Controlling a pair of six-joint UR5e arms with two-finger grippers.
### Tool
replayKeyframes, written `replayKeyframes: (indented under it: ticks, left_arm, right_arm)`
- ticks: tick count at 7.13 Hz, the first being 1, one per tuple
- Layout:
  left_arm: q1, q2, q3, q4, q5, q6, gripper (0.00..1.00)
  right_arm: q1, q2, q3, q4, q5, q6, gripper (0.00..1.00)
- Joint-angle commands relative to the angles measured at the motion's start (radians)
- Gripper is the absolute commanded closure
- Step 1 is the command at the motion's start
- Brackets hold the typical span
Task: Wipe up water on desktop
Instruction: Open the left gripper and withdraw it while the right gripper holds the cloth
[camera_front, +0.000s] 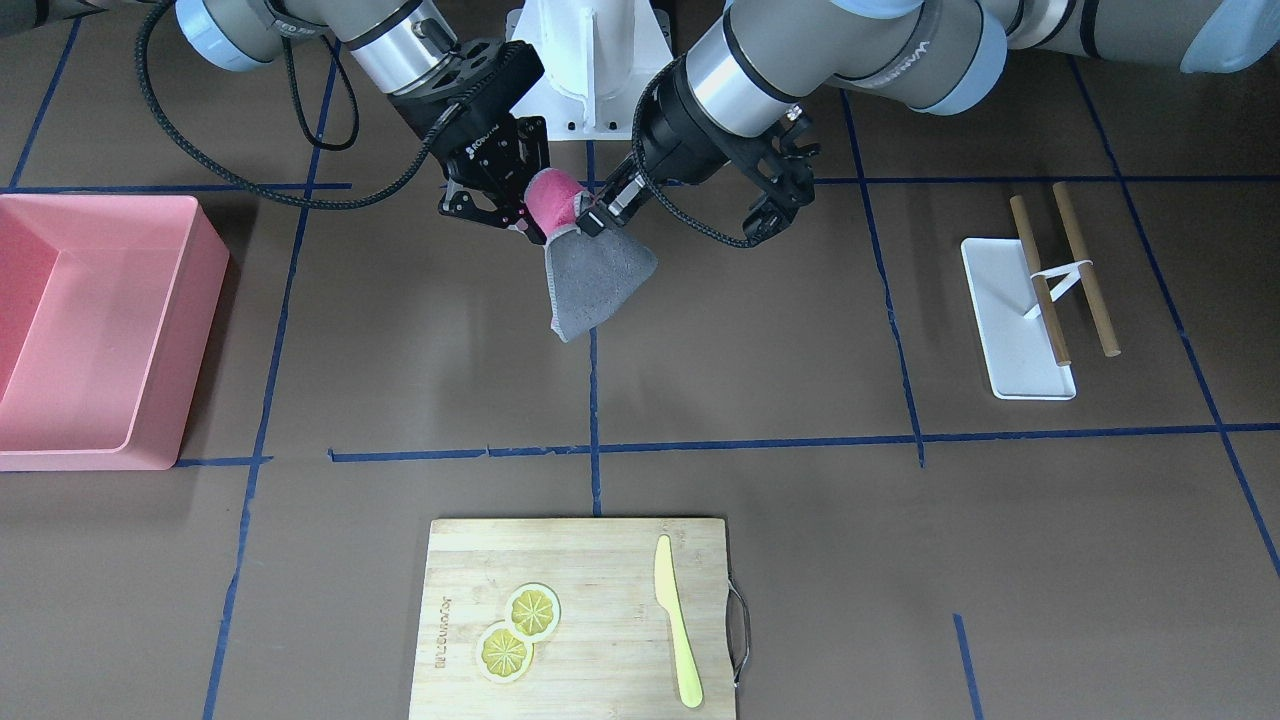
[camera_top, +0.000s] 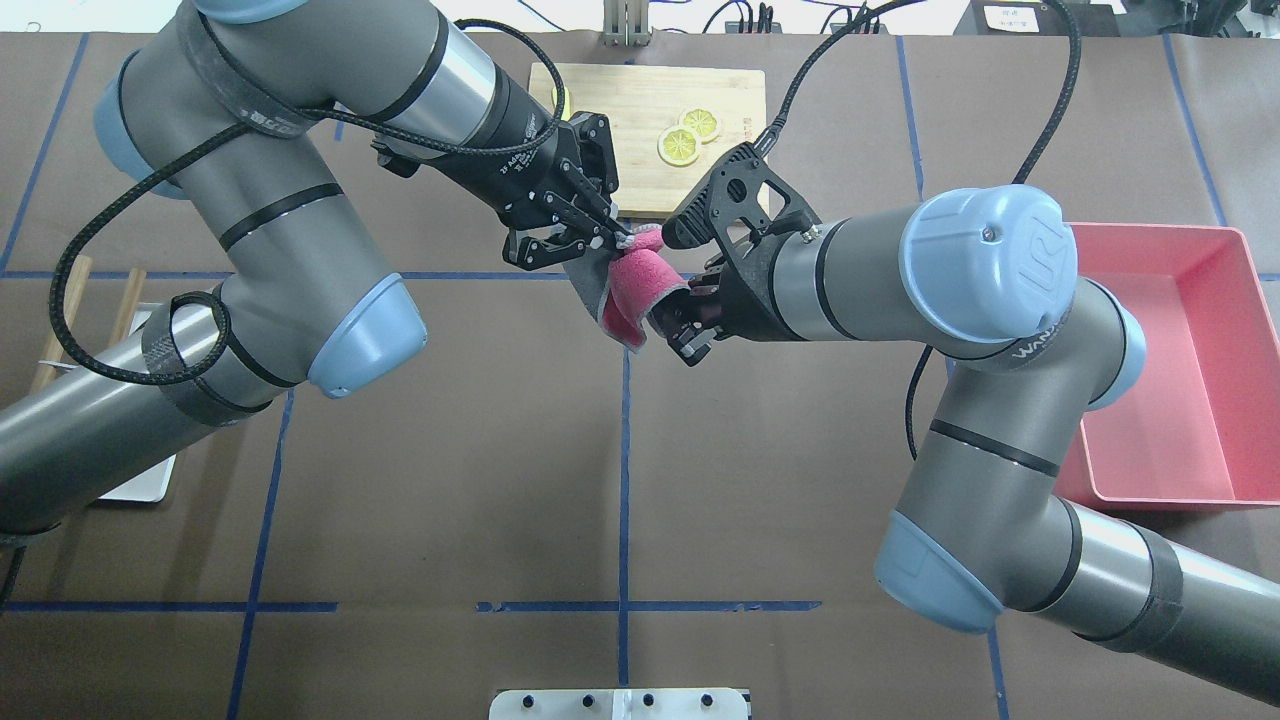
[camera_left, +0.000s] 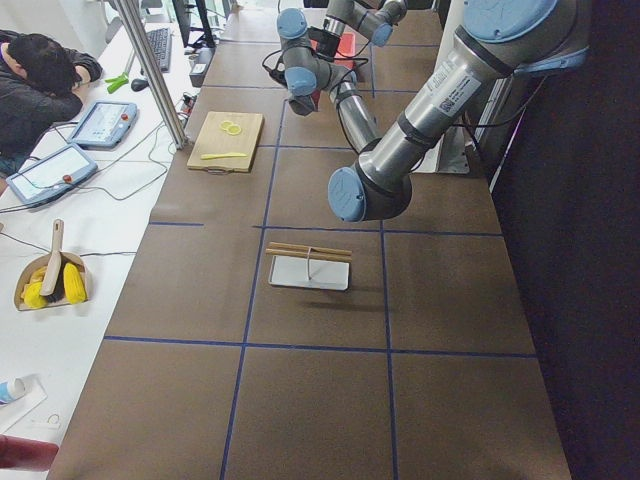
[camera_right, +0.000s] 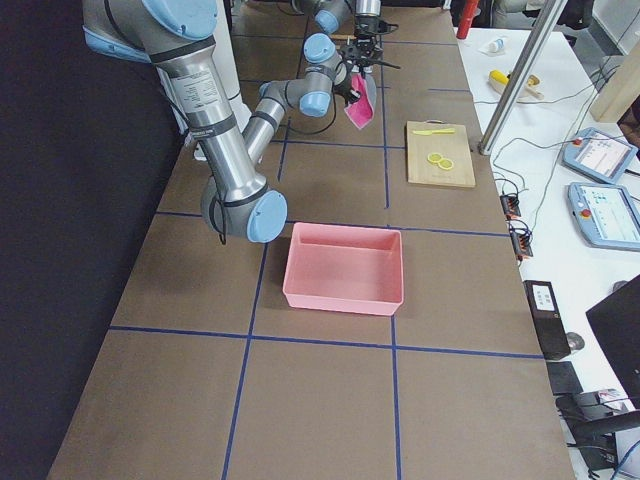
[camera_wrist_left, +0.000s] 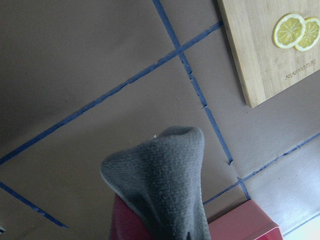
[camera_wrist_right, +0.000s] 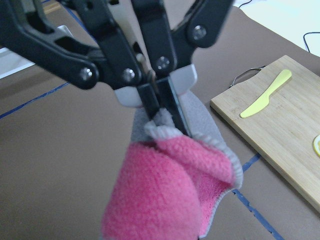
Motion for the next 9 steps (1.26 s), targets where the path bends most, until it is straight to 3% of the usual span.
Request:
replayKeyframes:
  ticks: [1, 2, 3, 4, 6, 7, 8, 9]
  left_arm:
    - [0.0, 0.001, 0.001, 0.0, 0.0, 0.002, 0.97]
    - [0.0, 0.002, -0.001, -0.005, 0.0, 0.003, 0.94]
    - [0.0, 0.01, 0.001, -0.023, 0.0, 0.014, 0.63]
    - [-0.001, 0.013, 0.001, -0.034, -0.002, 0.122, 0.01]
    - [-0.012, 0.074, -0.013, -0.031, -0.006, 0.283, 0.0]
    - [-0.038, 0.121, -0.016, -0.028, -0.005, 0.401, 0.0]
    - [-0.085, 0.166, -0.016, -0.028, -0.003, 0.546, 0.0]
    - [-0.109, 0.226, -0.015, -0.026, -0.006, 0.729, 0.0]
  right_arm:
    - [0.0, 0.0, 0.0, 0.0, 0.0, 0.002, 1.0]
    - [0.001, 0.0, 0.0, 0.0, 0.0, 0.002, 1.0]
    - [0.001, 0.0, 0.0, 0.0, 0.0, 0.002, 1.0]
    - [0.003, -0.005, 0.0, 0.0, 0.0, 0.002, 1.0]
    - [0.012, 0.001, 0.006, -0.101, 0.002, 0.009, 1.0]
    - [0.018, -0.002, 0.015, -0.144, 0.002, 0.084, 1.0]
    - [0.027, -0.006, 0.027, -0.229, 0.002, 0.286, 1.0]
    - [0.032, -0.002, 0.029, -0.295, 0.003, 0.328, 1.0]
